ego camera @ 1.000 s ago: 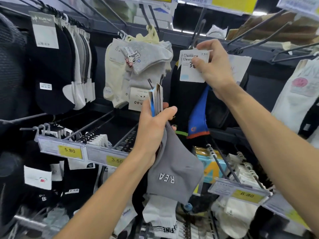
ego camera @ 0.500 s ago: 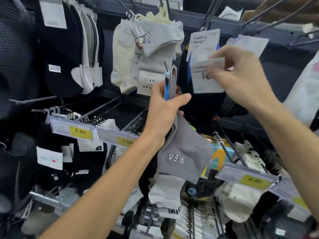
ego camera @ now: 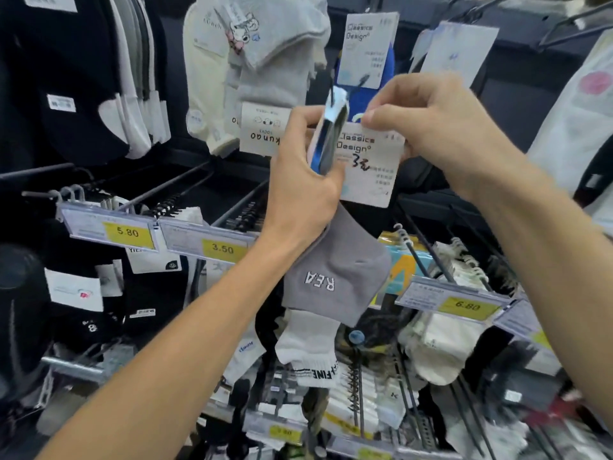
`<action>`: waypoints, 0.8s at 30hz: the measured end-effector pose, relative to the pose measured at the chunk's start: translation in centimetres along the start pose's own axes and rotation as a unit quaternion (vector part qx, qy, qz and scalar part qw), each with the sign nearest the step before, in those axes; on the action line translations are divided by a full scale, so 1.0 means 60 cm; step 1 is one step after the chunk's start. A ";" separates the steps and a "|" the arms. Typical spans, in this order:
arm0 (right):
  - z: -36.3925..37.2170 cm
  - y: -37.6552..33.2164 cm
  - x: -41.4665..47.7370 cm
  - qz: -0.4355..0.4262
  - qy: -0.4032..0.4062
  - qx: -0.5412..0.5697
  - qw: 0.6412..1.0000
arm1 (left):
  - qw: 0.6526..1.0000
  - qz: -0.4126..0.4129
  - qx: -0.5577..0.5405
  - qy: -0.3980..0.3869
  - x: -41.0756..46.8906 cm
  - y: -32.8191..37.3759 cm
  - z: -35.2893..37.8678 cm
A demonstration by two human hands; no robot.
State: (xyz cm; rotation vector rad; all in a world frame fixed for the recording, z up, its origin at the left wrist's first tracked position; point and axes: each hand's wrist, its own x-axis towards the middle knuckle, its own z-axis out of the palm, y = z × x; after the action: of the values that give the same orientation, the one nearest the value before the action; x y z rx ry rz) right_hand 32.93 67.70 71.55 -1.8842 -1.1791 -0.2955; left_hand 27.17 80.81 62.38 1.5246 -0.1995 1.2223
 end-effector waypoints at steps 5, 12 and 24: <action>0.009 0.019 0.017 0.007 0.097 0.010 0.995 | 1.000 -0.002 0.020 0.005 0.001 -0.007 -0.002; -0.028 0.020 0.127 0.001 0.261 0.002 0.965 | 0.996 -0.093 0.000 0.019 0.002 -0.014 -0.009; -0.008 0.019 0.219 -0.035 0.294 -0.088 0.951 | 0.995 -0.097 -0.005 0.013 -0.007 -0.004 -0.015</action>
State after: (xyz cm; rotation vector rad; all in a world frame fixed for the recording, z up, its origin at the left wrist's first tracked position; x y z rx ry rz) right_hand 40.86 75.16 78.98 -1.7225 -0.8246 -0.9564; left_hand 26.63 81.46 61.75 1.4820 -0.0372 1.0848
